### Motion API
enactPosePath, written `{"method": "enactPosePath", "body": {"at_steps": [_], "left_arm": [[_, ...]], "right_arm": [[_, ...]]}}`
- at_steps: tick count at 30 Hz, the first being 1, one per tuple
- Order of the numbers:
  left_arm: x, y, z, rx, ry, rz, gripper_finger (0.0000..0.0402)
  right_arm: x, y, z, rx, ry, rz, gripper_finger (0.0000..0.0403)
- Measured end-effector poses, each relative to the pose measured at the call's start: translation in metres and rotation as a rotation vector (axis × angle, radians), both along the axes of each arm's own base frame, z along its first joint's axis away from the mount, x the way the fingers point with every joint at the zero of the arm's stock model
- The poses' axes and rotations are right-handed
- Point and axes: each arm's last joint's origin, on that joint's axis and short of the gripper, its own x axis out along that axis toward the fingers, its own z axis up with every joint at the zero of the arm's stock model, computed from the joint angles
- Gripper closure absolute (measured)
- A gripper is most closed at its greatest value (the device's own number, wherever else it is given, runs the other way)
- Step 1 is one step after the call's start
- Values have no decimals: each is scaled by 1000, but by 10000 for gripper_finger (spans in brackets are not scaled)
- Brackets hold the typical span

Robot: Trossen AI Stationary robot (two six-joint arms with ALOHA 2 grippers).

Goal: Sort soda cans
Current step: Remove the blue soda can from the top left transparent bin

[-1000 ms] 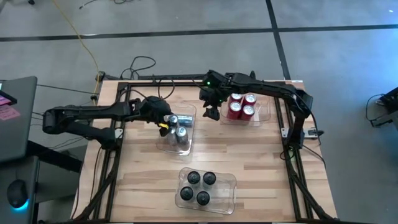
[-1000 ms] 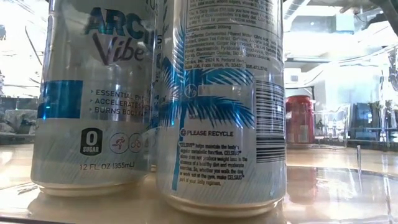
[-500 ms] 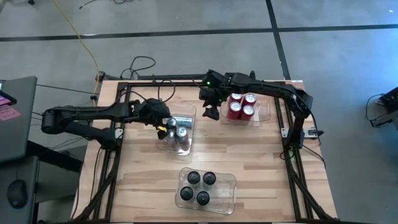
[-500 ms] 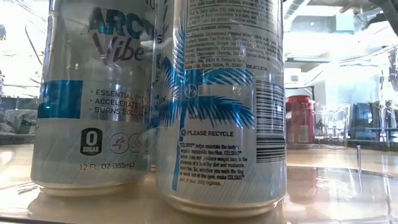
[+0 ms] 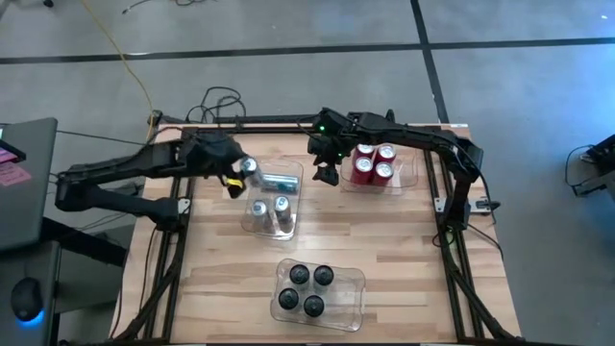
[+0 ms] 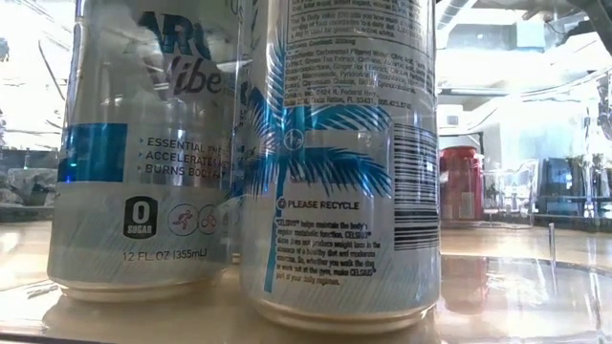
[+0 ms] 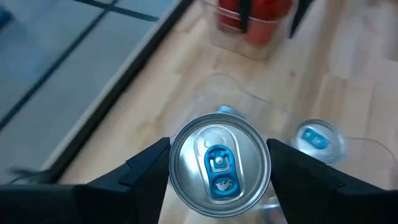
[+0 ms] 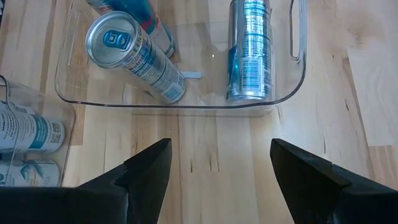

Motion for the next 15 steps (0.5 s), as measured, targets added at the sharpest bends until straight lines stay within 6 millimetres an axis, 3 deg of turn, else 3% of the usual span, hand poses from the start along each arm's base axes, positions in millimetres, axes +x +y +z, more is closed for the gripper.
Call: {"method": "enactPosePath", "body": {"at_steps": [4,7,11,15], "left_arm": [[-16,-2,23,24,-20,59,163],[-26,-4,28,28,-34,82,163],[-36,-6,19,2,-31,116,163],[-45,-7,-5,-22,2,179,163]], "right_arm": [[0,0,0,0,0,0,112],[0,0,0,-1,0,0,112],[0,0,0,-3,-6,1,112],[1,0,0,-8,-8,6,112]]}}
